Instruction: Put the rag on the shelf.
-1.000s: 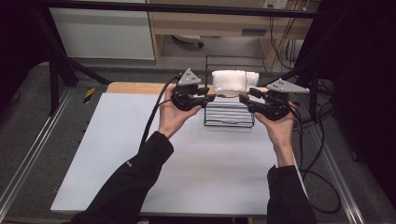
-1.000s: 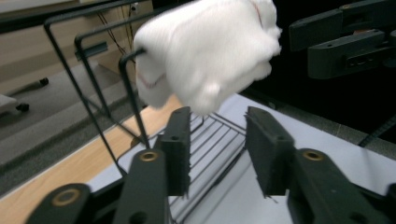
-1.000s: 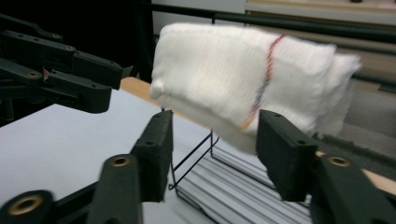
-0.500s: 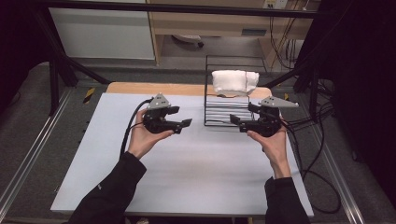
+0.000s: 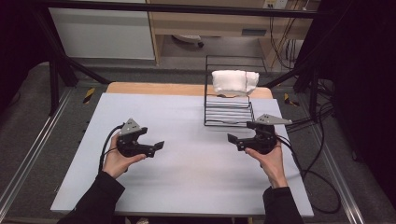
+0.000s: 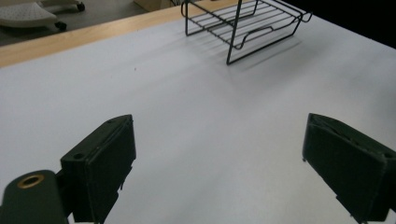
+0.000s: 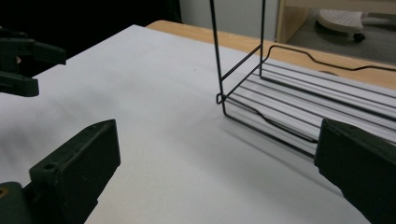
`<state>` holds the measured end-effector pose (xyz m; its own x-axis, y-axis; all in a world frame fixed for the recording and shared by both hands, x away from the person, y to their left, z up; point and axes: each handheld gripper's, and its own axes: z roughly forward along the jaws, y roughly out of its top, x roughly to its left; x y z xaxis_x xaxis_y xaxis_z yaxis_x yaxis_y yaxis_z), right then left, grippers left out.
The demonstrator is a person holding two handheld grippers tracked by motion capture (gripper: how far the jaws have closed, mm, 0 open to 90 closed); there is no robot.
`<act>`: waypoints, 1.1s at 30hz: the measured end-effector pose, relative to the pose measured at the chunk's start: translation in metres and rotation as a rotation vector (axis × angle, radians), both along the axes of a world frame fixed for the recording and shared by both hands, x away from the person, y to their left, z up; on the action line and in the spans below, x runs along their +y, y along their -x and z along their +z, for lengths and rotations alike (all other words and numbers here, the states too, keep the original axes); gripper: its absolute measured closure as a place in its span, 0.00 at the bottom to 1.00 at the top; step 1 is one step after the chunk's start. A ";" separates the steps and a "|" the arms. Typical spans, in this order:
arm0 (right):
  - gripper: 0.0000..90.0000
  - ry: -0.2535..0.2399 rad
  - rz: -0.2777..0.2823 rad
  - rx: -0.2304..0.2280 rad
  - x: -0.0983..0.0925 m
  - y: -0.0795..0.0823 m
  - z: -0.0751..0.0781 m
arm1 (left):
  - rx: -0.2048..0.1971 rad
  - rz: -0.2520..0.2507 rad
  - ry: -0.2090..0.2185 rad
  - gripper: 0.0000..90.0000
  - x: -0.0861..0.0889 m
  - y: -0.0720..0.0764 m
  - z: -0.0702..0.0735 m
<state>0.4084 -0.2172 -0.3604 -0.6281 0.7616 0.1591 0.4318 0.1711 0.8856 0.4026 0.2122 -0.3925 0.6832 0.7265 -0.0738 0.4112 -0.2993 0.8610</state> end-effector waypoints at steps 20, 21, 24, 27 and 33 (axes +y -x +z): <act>0.01 0.025 0.063 0.106 -0.022 0.028 -0.063 | 0.051 0.045 -0.014 0.08 0.058 0.043 -0.040; 0.01 0.028 0.066 0.108 -0.023 0.030 -0.065 | 0.051 0.045 -0.014 0.08 0.059 0.044 -0.041; 0.01 0.015 0.069 0.126 -0.028 0.034 -0.071 | 0.059 0.044 -0.017 0.07 0.062 0.045 -0.042; 0.01 0.020 0.075 0.136 -0.033 0.038 -0.075 | 0.061 0.042 -0.024 0.06 0.064 0.046 -0.043; 0.01 0.017 0.067 0.152 -0.039 0.043 -0.081 | 0.073 0.038 -0.035 0.06 0.068 0.048 -0.047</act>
<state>0.3653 -0.2565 -0.4413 -0.6472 0.7225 0.2431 0.5474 0.2186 0.8078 0.3541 0.2803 -0.4390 0.6489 0.7548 -0.0964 0.4844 -0.3120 0.8173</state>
